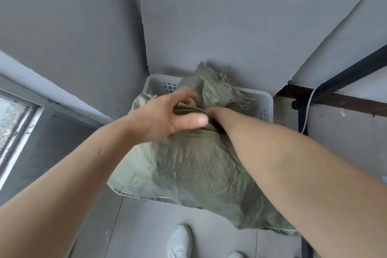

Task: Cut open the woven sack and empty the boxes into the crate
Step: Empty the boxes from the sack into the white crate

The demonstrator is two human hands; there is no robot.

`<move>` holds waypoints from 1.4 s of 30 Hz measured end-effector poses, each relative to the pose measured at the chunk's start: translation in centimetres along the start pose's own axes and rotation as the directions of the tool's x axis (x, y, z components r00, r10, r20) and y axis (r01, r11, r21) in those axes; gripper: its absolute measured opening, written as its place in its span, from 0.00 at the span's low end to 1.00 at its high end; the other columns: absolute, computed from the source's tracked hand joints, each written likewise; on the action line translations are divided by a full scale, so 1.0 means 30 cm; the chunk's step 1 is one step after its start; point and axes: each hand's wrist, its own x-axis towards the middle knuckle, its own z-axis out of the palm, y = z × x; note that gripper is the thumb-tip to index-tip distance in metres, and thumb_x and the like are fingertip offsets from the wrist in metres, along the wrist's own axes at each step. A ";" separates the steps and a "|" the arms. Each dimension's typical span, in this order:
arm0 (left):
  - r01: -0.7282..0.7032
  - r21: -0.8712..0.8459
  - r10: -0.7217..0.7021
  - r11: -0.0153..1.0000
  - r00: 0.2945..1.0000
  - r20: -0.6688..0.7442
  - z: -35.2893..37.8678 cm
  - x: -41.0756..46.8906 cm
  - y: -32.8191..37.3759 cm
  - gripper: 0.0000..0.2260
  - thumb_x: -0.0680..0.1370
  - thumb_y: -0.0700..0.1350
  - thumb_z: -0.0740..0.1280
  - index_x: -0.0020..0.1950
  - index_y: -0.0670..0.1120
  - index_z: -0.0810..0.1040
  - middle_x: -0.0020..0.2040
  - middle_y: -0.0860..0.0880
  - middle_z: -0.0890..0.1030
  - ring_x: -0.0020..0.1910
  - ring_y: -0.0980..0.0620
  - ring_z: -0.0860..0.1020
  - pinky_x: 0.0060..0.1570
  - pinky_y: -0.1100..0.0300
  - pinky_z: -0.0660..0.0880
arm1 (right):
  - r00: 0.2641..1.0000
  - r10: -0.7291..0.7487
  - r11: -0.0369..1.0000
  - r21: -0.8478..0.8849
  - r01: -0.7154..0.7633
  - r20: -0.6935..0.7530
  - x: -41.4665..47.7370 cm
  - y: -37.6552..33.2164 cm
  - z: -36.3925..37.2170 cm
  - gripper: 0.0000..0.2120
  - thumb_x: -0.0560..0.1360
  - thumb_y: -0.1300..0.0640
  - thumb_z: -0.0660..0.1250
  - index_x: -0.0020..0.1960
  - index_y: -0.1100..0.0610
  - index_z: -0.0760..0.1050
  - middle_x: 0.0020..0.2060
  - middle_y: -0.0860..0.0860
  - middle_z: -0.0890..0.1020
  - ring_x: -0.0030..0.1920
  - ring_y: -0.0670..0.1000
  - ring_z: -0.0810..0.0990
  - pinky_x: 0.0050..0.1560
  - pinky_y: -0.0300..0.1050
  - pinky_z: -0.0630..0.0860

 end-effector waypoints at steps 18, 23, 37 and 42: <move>0.107 0.265 -0.017 0.958 0.947 -0.322 0.070 0.105 -0.098 0.27 0.76 0.42 0.63 0.74 0.51 0.61 0.73 0.49 0.65 0.68 0.45 0.69 0.66 0.48 0.69 | 0.936 -0.332 0.917 -0.274 0.290 -0.120 -0.525 0.141 0.055 0.41 0.72 0.37 0.65 0.78 0.49 0.53 0.77 0.48 0.59 0.78 0.52 0.52 0.76 0.61 0.43; 0.228 0.454 -0.170 0.862 0.972 -0.165 0.122 0.012 -0.189 0.57 0.66 0.58 0.75 0.75 0.57 0.31 0.78 0.52 0.40 0.78 0.45 0.44 0.74 0.39 0.53 | 0.841 -0.269 0.960 -0.065 0.271 -0.470 -0.372 0.176 0.093 0.11 0.82 0.56 0.56 0.53 0.56 0.77 0.39 0.51 0.77 0.44 0.53 0.75 0.60 0.51 0.71; 0.156 0.878 -0.228 0.453 0.972 -0.055 0.393 0.076 -0.322 0.30 0.76 0.40 0.64 0.75 0.56 0.57 0.78 0.44 0.41 0.75 0.35 0.38 0.72 0.35 0.41 | 0.848 -0.492 0.665 -0.714 0.220 -0.198 -0.313 0.360 0.376 0.35 0.73 0.41 0.66 0.74 0.53 0.60 0.78 0.54 0.38 0.75 0.61 0.30 0.72 0.65 0.31; 0.166 0.814 -0.188 0.556 0.980 -0.071 0.427 0.103 -0.363 0.26 0.76 0.37 0.63 0.73 0.50 0.64 0.78 0.44 0.46 0.77 0.42 0.41 0.75 0.42 0.45 | 0.922 -0.319 0.690 -0.721 0.069 -0.218 -0.245 0.412 0.412 0.25 0.76 0.58 0.63 0.72 0.54 0.65 0.77 0.54 0.55 0.77 0.60 0.43 0.75 0.62 0.40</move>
